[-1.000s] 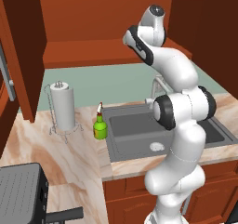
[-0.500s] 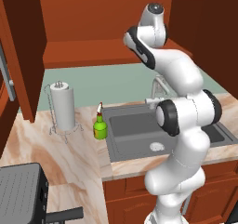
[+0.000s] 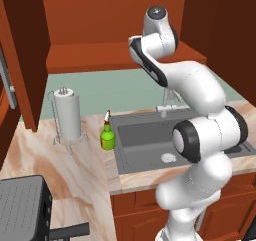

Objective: Locate and retrieve the spray and sponge from the cabinet. Place them next to the sink.

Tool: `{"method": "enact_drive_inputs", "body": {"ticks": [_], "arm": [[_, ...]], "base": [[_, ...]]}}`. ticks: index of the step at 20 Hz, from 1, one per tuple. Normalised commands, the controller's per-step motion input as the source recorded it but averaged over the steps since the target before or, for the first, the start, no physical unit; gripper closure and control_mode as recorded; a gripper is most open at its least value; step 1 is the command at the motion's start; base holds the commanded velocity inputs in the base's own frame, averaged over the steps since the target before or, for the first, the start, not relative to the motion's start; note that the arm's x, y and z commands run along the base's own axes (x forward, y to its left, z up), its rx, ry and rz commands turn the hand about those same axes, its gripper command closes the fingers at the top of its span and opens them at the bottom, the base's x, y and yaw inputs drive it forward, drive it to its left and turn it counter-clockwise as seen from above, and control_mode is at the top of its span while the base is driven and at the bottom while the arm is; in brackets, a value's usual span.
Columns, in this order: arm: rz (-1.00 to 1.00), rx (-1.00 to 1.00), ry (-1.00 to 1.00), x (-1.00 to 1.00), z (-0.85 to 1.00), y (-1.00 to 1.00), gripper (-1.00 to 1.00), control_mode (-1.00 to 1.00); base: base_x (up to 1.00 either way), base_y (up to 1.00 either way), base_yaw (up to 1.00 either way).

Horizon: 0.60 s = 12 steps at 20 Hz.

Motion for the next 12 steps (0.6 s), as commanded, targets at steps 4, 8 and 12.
{"method": "enact_drive_inputs", "body": {"ticks": [4, 8, 12], "arm": [[-0.09, 0.02, -0.04, -0.92, 0.01, -0.04, 1.0, -1.0], [-0.09, 0.01, -0.01, -0.97, 0.0, 0.02, 1.0, -1.0], [-0.05, 0.0, 0.0, -0.94, 0.0, 0.09, 1.0, -1.0]], "base": [[0.0, 0.0, 0.0], [0.0, 0.0, 0.0], [0.0, 0.0, 0.0]]}}
